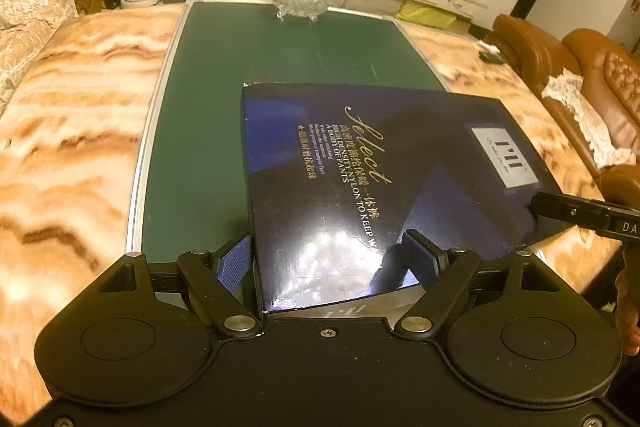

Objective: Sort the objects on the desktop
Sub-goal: 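Carry the box with both tools toward the tray and lower it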

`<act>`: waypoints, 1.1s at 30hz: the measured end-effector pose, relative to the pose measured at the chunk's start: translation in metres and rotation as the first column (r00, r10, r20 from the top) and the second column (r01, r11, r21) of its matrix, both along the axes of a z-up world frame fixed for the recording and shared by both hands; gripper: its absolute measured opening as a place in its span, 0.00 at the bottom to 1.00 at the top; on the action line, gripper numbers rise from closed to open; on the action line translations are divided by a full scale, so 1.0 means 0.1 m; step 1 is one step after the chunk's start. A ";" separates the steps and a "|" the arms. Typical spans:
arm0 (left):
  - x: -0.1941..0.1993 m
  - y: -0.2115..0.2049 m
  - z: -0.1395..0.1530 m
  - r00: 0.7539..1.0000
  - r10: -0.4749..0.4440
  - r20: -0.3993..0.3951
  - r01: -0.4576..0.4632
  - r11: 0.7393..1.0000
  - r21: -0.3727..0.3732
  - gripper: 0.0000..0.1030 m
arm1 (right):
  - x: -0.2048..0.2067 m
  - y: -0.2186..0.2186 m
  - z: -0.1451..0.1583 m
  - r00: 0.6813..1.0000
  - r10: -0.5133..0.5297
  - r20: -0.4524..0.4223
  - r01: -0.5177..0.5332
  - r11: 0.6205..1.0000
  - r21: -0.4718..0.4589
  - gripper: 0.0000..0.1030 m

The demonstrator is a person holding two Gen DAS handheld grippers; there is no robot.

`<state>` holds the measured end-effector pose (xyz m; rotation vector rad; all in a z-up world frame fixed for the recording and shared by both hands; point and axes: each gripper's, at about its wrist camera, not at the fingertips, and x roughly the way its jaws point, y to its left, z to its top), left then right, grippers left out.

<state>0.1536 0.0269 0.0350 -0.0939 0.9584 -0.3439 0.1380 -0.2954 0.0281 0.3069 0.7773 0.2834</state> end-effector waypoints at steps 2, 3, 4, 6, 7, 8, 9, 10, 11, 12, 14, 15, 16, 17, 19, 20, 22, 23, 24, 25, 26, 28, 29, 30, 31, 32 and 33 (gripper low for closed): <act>-0.11 0.01 -0.02 1.000 -0.002 -0.003 0.002 1.000 0.007 0.78 | -0.11 0.01 -0.03 1.000 0.001 -0.005 -0.001 1.000 0.005 0.75; -0.16 0.02 -0.04 1.000 -0.003 -0.006 0.003 1.000 0.009 0.78 | -0.17 0.01 -0.04 1.000 0.001 -0.007 -0.001 1.000 0.007 0.75; -0.19 0.02 -0.05 1.000 -0.005 -0.009 0.005 1.000 0.012 0.78 | -0.22 0.02 -0.06 1.000 0.003 -0.011 -0.002 1.000 0.008 0.75; -0.29 0.03 -0.07 1.000 -0.003 -0.014 0.003 1.000 0.016 0.78 | -0.30 0.03 -0.09 1.000 0.001 -0.016 -0.001 1.000 0.013 0.75; -0.33 0.04 -0.07 1.000 -0.003 -0.014 0.003 1.000 0.017 0.78 | -0.35 0.03 -0.10 1.000 -0.001 -0.018 0.001 1.000 0.017 0.75; -0.37 0.04 -0.08 1.000 -0.004 -0.014 0.004 1.000 0.020 0.78 | -0.40 0.03 -0.11 1.000 -0.002 -0.019 0.003 1.000 0.020 0.75; -0.41 0.04 -0.08 1.000 -0.005 -0.013 0.005 1.000 0.023 0.78 | -0.44 0.03 -0.12 1.000 -0.005 -0.020 0.005 1.000 0.024 0.75; -0.44 0.04 -0.08 1.000 -0.006 -0.011 0.006 1.000 0.026 0.78 | -0.49 0.03 -0.14 1.000 -0.007 -0.019 0.007 1.000 0.026 0.75; -0.49 0.04 -0.08 1.000 -0.008 -0.009 0.008 0.999 0.031 0.78 | -0.53 0.03 -0.15 1.000 -0.008 -0.021 0.009 1.000 0.027 0.75; -0.53 0.03 -0.09 1.000 -0.010 -0.008 0.010 0.999 0.037 0.78 | -0.56 0.03 -0.17 1.000 -0.010 -0.022 0.010 1.000 0.029 0.75; -0.59 0.02 -0.10 1.000 -0.014 -0.008 0.015 0.999 0.045 0.78 | -0.62 0.02 -0.20 1.000 -0.014 -0.027 0.014 0.999 0.032 0.75; -0.62 0.01 -0.11 1.000 -0.017 -0.008 0.017 0.999 0.049 0.78 | -0.66 0.02 -0.22 0.999 -0.016 -0.029 0.017 0.999 0.034 0.75; -0.66 0.01 -0.12 1.000 -0.018 -0.008 0.018 0.999 0.050 0.78 | -0.69 0.01 -0.24 0.999 -0.017 -0.031 0.019 0.999 0.035 0.75; -0.70 0.01 -0.13 1.000 -0.019 -0.009 0.019 0.999 0.051 0.78 | -0.71 0.01 -0.25 0.999 -0.018 -0.032 0.019 0.999 0.035 0.75; -0.75 0.00 -0.16 1.000 -0.023 -0.014 0.023 0.998 0.050 0.78 | -0.76 0.00 -0.28 0.999 -0.020 -0.035 0.021 0.999 0.035 0.75; -0.79 0.00 -0.17 1.000 -0.026 -0.016 0.026 0.998 0.052 0.78 | -0.78 0.00 -0.29 0.999 -0.021 -0.036 0.022 0.999 0.036 0.75; -0.84 0.00 -0.19 0.999 -0.029 -0.015 0.030 0.998 0.057 0.78 | -0.83 0.00 -0.32 0.999 -0.023 -0.038 0.024 0.999 0.036 0.75; -0.87 -0.01 -0.20 0.999 -0.030 -0.013 0.030 0.998 0.059 0.78 | -0.85 -0.01 -0.33 0.999 -0.024 -0.039 0.025 0.999 0.036 0.75; -0.90 -0.01 -0.21 0.999 -0.029 -0.014 0.029 0.998 0.062 0.78 | -0.88 -0.01 -0.35 0.999 -0.025 -0.041 0.026 0.999 0.036 0.75; -0.91 -0.01 -0.22 1.000 -0.027 -0.015 0.028 0.998 0.063 0.78 | -0.90 -0.01 -0.36 0.999 -0.026 -0.042 0.027 0.999 0.036 0.75; -0.93 0.00 -0.23 1.000 -0.026 -0.017 0.027 0.998 0.063 0.78 | -0.93 -0.02 -0.38 0.999 -0.027 -0.043 0.028 0.999 0.036 0.75; -0.96 0.01 -0.26 0.999 -0.026 -0.018 0.027 0.998 0.065 0.79 | -0.95 -0.02 -0.40 0.999 -0.028 -0.046 0.030 0.999 0.039 0.75; -0.97 0.01 -0.27 0.999 -0.027 -0.018 0.028 0.997 0.067 0.79 | -0.96 -0.02 -0.42 0.998 -0.029 -0.048 0.031 0.999 0.042 0.75; -0.99 0.00 -0.28 0.999 -0.027 -0.019 0.028 0.997 0.071 0.79 | -0.97 -0.02 -0.43 0.998 -0.029 -0.049 0.031 0.999 0.044 0.75; -0.99 0.00 -0.29 0.999 -0.027 -0.019 0.029 0.997 0.076 0.79 | -0.98 -0.02 -0.44 0.998 -0.028 -0.049 0.031 0.998 0.046 0.75; -1.00 -0.01 -0.30 0.999 -0.028 -0.020 0.029 0.996 0.078 0.79 | -0.99 -0.02 -0.45 0.998 -0.028 -0.051 0.031 0.998 0.047 0.75; -1.00 -0.01 -0.32 0.999 -0.028 -0.021 0.029 0.996 0.081 0.79 | -0.99 -0.02 -0.46 0.998 -0.029 -0.052 0.031 0.998 0.048 0.75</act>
